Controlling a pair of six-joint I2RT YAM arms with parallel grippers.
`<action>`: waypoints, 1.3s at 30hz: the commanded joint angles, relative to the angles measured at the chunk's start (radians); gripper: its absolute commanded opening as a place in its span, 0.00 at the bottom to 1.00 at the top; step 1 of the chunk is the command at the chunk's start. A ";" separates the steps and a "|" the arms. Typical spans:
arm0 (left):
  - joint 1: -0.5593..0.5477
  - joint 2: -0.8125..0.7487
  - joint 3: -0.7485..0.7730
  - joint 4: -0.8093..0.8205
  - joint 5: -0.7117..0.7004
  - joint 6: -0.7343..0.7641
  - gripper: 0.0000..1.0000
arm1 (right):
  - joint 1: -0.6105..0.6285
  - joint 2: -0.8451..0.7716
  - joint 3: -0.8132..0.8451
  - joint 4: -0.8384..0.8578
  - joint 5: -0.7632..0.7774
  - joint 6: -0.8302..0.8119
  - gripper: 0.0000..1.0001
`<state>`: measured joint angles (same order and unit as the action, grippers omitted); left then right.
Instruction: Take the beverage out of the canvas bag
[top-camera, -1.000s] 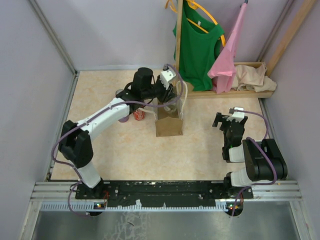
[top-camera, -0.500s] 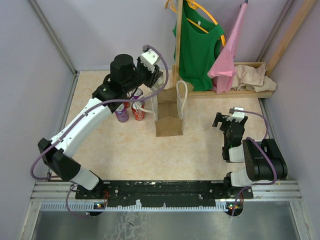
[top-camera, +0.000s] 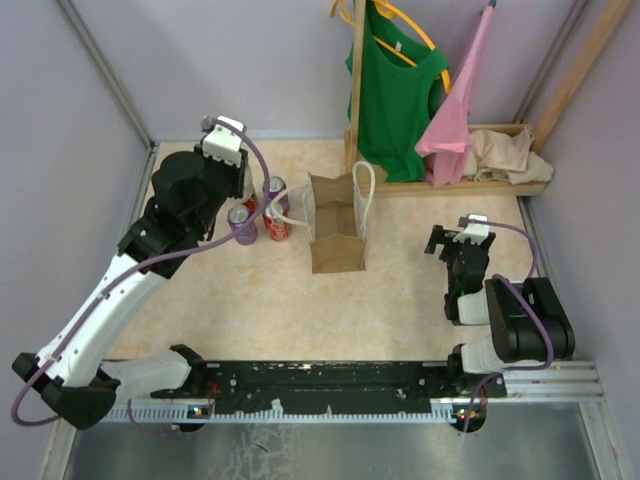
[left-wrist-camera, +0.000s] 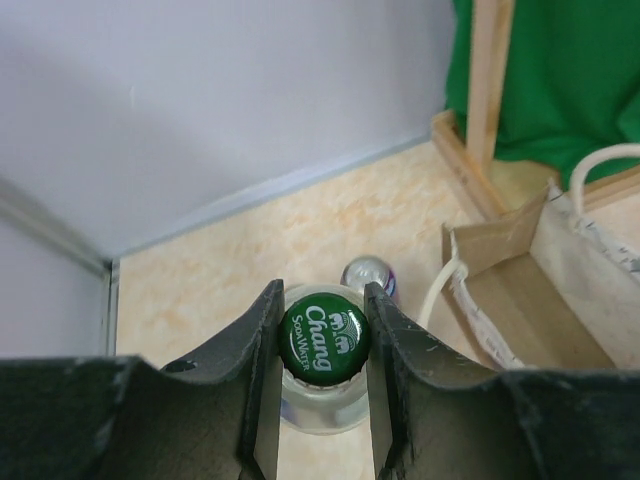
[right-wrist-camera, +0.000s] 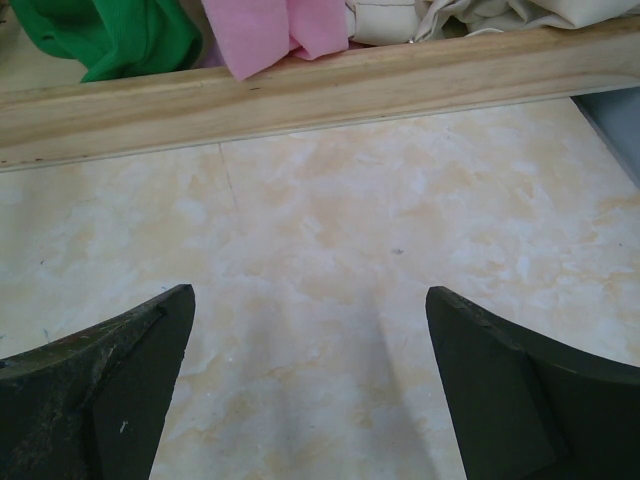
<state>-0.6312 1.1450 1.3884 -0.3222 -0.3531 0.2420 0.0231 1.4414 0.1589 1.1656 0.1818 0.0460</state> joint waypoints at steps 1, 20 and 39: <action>0.005 -0.074 -0.089 0.061 -0.129 -0.101 0.00 | -0.002 0.001 0.021 0.051 0.004 0.002 0.99; 0.012 -0.190 -0.641 0.460 -0.123 -0.308 0.00 | -0.002 0.001 0.021 0.051 0.003 0.001 0.99; 0.186 -0.048 -0.640 0.513 0.135 -0.410 0.00 | -0.002 0.001 0.021 0.051 0.004 0.001 0.99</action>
<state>-0.4484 1.1030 0.7055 0.0299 -0.2783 -0.1471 0.0231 1.4414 0.1589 1.1656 0.1818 0.0460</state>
